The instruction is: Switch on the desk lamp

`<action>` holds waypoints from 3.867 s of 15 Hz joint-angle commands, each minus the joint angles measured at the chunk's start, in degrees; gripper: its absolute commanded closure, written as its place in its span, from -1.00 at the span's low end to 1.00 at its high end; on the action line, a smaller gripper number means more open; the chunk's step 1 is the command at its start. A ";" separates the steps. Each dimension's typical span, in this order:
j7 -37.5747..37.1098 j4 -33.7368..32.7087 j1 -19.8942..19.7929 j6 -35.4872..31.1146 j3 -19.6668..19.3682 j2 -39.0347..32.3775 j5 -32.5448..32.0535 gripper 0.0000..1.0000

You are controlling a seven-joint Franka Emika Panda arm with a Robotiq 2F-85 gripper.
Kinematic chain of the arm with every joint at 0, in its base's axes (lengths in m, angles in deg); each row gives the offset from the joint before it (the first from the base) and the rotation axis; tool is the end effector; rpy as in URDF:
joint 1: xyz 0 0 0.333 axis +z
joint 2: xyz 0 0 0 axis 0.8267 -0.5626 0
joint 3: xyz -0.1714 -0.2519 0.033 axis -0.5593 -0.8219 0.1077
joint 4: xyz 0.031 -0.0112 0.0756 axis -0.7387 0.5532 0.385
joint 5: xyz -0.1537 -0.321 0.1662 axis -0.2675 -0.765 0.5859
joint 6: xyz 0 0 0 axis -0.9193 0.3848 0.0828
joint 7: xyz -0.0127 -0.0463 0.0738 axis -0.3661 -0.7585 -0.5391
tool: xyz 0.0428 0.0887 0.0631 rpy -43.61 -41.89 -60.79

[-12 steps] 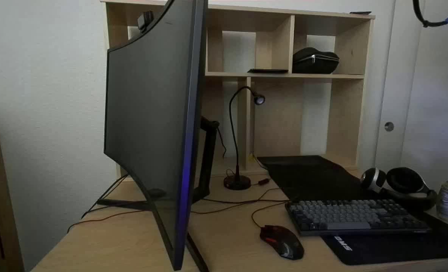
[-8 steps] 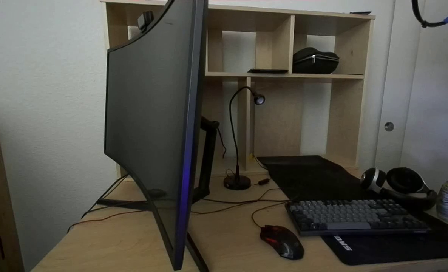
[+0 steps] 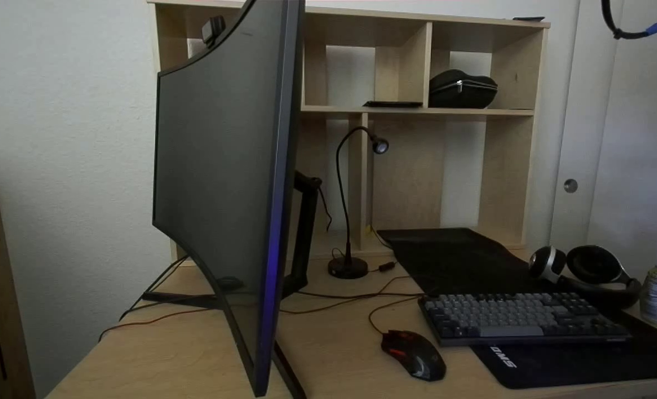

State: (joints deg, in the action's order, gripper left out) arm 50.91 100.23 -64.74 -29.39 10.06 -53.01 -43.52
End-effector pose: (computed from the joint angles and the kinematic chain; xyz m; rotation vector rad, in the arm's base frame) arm 0.3468 -0.1873 0.5127 2.9233 0.0793 -0.2261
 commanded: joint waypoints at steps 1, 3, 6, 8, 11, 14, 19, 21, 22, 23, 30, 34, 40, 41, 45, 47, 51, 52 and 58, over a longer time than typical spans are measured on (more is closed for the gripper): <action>-0.16 -0.12 0.19 0.16 -0.12 -0.01 0.07 -1.00; -0.25 -0.12 0.18 0.15 -0.13 -0.02 0.10 -1.00; -7.00 1.05 3.26 2.29 3.91 -0.59 7.00 -1.00; -14.43 -0.85 5.66 3.40 6.40 -2.71 16.96 -1.00; -27.88 -4.85 6.92 0.42 10.97 -8.26 25.51 -1.00; -29.51 -3.43 6.97 0.76 12.23 -6.26 25.40 -1.00; -38.58 -7.30 6.05 0.84 14.07 -13.99 25.13 -1.00; -45.60 -11.78 6.34 0.46 14.59 -19.49 28.43 -1.00; -49.17 -13.75 6.42 -0.59 14.89 -21.88 29.42 -1.00; -52.61 -15.27 6.52 -1.28 15.10 -23.74 30.18 -1.00; -59.01 -16.77 7.85 -3.40 14.40 -26.63 30.32 -1.00; -69.06 -16.53 6.72 -1.32 13.60 -27.08 29.46 -1.00; -78.91 -21.53 5.95 -1.73 10.38 -33.46 40.27 -1.00; -79.73 -22.62 6.02 -2.50 10.06 -34.73 42.50 -1.00; -79.15 -21.56 6.54 -2.62 9.82 -34.00 41.26 -1.00; -81.24 -22.82 6.95 -2.05 10.04 -36.15 39.56 -1.00; -81.20 -26.50 9.66 -4.94 12.61 -41.89 43.59 -1.00; -82.20 -28.86 10.26 -6.12 13.07 -44.11 44.76 -1.00; -95.32 -42.03 12.37 -12.70 12.18 -54.41 43.27 -1.00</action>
State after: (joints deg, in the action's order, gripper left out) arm -39.50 64.95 -52.57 -41.48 23.33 -102.69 1.02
